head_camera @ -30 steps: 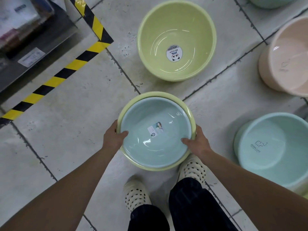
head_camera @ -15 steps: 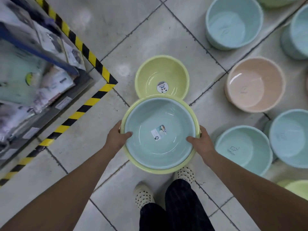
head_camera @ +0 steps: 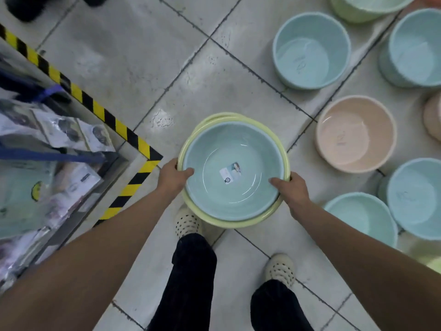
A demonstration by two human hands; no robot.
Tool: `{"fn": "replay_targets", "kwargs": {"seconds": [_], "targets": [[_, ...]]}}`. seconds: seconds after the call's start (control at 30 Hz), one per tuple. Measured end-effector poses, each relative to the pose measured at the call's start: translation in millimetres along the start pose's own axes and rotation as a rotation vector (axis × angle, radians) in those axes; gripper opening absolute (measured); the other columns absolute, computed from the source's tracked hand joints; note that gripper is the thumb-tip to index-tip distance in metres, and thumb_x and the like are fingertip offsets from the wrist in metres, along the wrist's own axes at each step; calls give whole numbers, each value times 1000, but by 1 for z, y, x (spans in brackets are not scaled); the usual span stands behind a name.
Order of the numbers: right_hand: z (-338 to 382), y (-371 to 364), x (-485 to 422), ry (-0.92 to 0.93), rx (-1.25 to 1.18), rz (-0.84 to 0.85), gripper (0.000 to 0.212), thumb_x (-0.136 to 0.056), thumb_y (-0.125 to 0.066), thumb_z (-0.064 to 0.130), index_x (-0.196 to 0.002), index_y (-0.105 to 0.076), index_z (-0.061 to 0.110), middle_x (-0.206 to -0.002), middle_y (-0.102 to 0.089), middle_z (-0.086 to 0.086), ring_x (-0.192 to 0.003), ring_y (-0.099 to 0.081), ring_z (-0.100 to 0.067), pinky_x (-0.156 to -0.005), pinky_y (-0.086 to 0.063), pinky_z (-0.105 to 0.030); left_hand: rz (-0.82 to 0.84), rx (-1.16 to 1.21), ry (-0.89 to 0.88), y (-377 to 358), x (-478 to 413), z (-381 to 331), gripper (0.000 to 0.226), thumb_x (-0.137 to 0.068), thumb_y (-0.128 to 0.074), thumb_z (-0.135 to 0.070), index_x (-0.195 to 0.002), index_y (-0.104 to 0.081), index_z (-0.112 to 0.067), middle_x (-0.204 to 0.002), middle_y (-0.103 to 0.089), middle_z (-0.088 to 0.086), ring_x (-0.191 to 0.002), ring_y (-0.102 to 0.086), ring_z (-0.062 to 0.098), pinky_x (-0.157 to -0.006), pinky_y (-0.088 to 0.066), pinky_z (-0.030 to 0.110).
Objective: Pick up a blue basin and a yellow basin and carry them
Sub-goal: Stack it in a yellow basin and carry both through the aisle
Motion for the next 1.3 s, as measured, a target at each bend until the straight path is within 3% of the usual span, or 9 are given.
{"fn": "replay_targets", "kwargs": {"seconds": [0.17, 0.33, 0.53, 0.73, 0.87, 0.97, 1.07, 1.13, 1.3], "targets": [[7, -44, -34, -11, -199, -156, 33, -84, -73, 18, -115, -65, 12, -106, -70, -6, -96, -67, -27, -81, -55, -36, -25, -78, -76, -9, -62, -12, 30, -88, -69, -16, -115, -65, -4, -100, -69, 11, -89, -66, 30, -69, -50, 34], [6, -69, -62, 5, -249, -119, 35, -84, -72, 6, -112, -55, 18, -103, -64, -3, -91, -63, -23, -71, -51, -29, -38, -111, -84, -21, -110, -15, 29, -88, -69, -16, -114, -68, -6, -97, -67, 8, -88, -63, 27, -74, -47, 31], [-23, -76, -87, -18, -182, -126, 57, -78, -78, 14, -130, -55, 15, -125, -60, -12, -106, -64, -29, -84, -57, -39, 19, -129, -53, -43, -141, -5, 31, -84, -74, -15, -115, -71, -11, -101, -71, 8, -90, -67, 28, -78, -56, 35], [-46, -84, -108, -47, -175, -203, 70, -80, -77, 13, -143, -47, 19, -131, -52, -10, -109, -61, -28, -93, -56, -43, 26, -74, -45, -71, -153, 1, 32, -84, -73, -8, -115, -71, -12, -96, -67, 4, -87, -64, 24, -73, -49, 27], [-62, -88, -124, -61, -212, -198, 68, -83, -72, 13, -145, -46, 22, -129, -56, -6, -110, -60, -27, -86, -52, -35, 35, -74, -74, -87, -161, 13, 35, -83, -73, -9, -117, -71, -14, -98, -69, 4, -89, -66, 26, -77, -53, 31], [-75, -91, -132, -67, -260, -197, 62, -85, -70, 13, -142, -49, 23, -116, -59, 1, -106, -61, -25, -82, -49, -32, 49, -45, -73, -96, -169, 24, 22, -83, -72, -8, -100, -68, -20, -88, -68, 0, -89, -66, 27, -76, -55, 33], [-86, -94, -138, -68, -311, -207, 63, -87, -70, 15, -143, -46, 27, -113, -60, 2, -96, -60, -20, -72, -47, -25, 51, -25, -74, -104, -171, 30, 24, -83, -72, -7, -100, -66, -23, -89, -69, -3, -88, -66, 26, -80, -58, 36], [-90, -95, -139, -73, -342, -189, 64, -88, -70, 16, -145, -43, 28, -113, -59, 2, -91, -59, -18, -64, -46, -21, 67, -22, -69, -107, -172, 29, 27, -84, -71, -5, -104, -64, -21, -89, -67, -2, -86, -65, 24, -77, -56, 35], [-83, -79, -130, -112, -390, -220, 43, -85, -71, 18, -126, -57, 13, -108, -63, -1, -93, -61, -22, -76, -48, -29, 141, -83, -75, -107, -167, 9, 22, -83, -71, -2, -103, -66, -9, -89, -68, 10, -78, -63, 29, -54, -48, 29]]}}
Point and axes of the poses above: each hand's wrist, its own x-axis away from the middle knuckle, its own y-axis out of the back of the hand, z = x × y, the point moved 1 cm from there along -x, towards the middle knuckle
